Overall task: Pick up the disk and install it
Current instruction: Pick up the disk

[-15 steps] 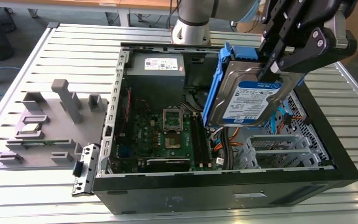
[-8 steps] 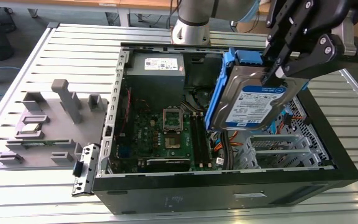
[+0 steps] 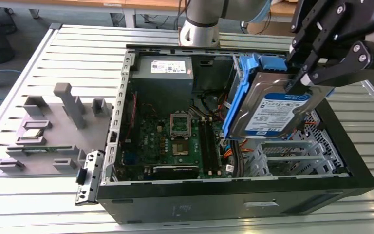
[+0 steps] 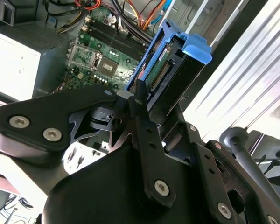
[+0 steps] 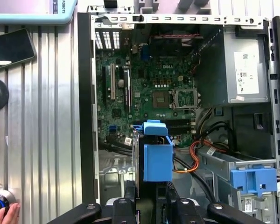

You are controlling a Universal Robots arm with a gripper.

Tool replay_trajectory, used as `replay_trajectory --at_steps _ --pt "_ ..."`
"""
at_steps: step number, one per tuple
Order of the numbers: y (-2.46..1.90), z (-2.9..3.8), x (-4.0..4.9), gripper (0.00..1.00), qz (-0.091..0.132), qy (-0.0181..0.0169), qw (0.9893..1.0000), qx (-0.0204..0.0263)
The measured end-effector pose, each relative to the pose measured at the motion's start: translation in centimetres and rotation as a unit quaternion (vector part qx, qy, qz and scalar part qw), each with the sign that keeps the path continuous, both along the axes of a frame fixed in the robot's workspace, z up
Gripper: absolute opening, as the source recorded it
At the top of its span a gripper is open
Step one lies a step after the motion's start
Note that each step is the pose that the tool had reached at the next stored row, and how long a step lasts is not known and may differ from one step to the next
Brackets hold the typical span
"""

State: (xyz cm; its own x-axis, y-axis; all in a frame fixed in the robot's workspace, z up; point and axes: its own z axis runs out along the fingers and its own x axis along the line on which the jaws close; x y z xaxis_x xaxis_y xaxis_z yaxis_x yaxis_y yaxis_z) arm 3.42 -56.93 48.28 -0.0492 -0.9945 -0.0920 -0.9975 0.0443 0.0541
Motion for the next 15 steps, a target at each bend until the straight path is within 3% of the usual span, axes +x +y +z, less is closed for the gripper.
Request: replay_trajectory --at_steps 15 --pt "-0.6 -0.13 3.25 0.35 -0.002 0.0003 1.0 0.0"
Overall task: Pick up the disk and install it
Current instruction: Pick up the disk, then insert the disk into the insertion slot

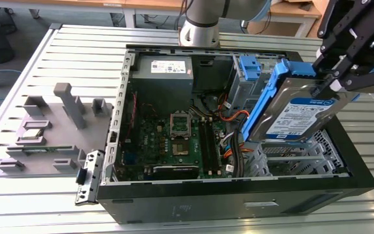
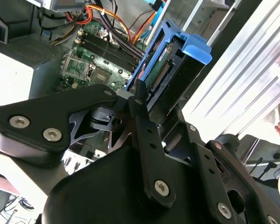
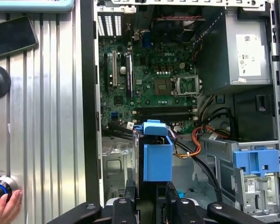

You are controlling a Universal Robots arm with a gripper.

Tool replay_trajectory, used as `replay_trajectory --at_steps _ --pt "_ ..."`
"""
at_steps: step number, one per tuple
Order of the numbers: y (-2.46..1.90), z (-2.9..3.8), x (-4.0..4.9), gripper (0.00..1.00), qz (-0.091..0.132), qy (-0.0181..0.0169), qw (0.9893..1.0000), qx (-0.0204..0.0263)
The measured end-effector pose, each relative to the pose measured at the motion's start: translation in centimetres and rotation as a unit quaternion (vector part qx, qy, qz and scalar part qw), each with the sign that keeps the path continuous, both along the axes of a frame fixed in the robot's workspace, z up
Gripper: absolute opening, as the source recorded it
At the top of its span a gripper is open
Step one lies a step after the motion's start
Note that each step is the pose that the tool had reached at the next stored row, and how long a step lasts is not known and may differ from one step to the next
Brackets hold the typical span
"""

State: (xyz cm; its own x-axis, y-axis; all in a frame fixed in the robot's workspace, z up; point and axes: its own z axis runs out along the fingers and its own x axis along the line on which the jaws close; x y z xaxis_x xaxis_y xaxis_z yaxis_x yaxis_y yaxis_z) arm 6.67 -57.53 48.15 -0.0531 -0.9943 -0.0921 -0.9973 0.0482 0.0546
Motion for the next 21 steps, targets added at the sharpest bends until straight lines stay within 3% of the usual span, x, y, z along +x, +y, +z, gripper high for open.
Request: replay_trajectory --at_steps 12,21 --pt "-0.56 -0.12 2.86 0.35 -0.001 0.0003 1.0 -0.0001" --pt "-0.85 -0.35 3.21 0.35 0.004 0.0003 1.0 0.0049"
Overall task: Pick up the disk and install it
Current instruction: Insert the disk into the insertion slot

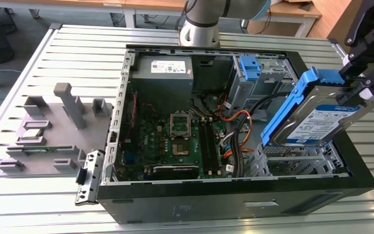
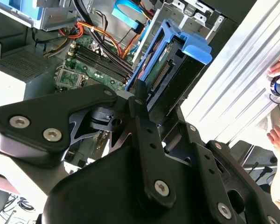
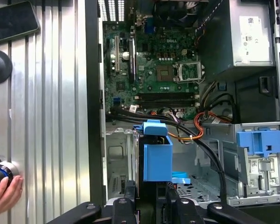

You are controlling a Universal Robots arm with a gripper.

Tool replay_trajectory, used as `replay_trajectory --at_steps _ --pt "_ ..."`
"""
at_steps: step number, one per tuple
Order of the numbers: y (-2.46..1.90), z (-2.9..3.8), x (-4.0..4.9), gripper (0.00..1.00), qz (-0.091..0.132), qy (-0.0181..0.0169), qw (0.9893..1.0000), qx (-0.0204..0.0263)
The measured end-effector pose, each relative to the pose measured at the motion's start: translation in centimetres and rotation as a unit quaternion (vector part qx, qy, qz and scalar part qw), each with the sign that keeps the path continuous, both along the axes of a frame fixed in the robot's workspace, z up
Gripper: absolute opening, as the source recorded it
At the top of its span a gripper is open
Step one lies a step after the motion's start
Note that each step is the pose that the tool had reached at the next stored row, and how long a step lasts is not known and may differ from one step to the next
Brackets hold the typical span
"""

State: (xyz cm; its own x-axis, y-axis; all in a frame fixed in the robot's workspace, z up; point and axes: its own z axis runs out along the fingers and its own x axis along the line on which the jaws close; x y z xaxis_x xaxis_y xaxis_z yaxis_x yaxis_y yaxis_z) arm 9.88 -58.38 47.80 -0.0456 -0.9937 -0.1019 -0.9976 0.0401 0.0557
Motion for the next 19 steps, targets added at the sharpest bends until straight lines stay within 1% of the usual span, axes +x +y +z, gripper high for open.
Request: replay_trajectory --at_steps 2,3,7,10,11,12,19 --pt "-0.01 -0.05 0.03 0.35 0.002 0.0 1.0 0.0033" --pt "-0.03 -0.09 0.06 0.35 0.003 0.0 1.0 0.0037" --pt "-0.07 -0.31 0.22 0.35 0.003 0.0 1.0 0.0036" --pt "-0.09 -0.49 0.53 0.35 0.003 0.0 1.0 0.0037" --pt "-0.11 -0.59 0.84 0.35 0.003 0.0001 1.0 0.0037" --pt "-0.12 -0.67 0.95 0.35 0.003 0.0001 1.0 0.0037" --pt "-0.17 -1.48 1.43 0.35 0.003 0.0001 1.0 0.0037"
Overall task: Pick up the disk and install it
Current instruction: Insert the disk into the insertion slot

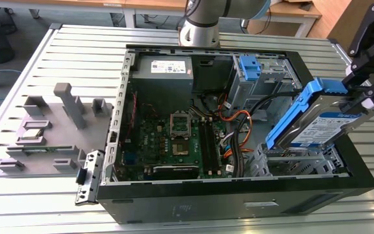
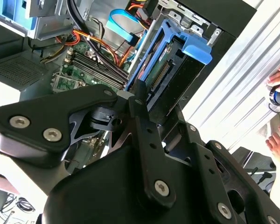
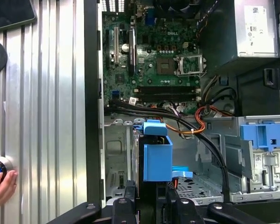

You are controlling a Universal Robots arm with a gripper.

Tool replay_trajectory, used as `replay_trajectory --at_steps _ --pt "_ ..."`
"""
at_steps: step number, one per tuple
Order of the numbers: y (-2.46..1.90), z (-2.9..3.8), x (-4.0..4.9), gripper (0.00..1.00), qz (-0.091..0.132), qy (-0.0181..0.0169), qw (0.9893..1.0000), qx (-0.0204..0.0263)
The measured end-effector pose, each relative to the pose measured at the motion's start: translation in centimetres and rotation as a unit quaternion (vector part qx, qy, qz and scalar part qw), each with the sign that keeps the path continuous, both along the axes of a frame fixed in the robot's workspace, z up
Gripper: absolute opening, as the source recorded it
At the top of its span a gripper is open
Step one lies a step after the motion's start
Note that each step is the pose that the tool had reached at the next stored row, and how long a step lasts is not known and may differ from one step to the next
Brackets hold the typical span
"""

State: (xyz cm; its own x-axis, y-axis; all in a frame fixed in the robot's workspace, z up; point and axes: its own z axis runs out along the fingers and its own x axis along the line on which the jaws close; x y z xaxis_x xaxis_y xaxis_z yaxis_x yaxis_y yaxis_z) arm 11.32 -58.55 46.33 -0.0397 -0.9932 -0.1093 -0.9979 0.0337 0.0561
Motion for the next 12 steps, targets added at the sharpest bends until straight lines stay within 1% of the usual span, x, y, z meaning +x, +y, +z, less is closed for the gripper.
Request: replay_trajectory --at_steps 12 --pt "-0.01 -0.71 0.06 0.35 0.0 0.0 1.0 0.0001"
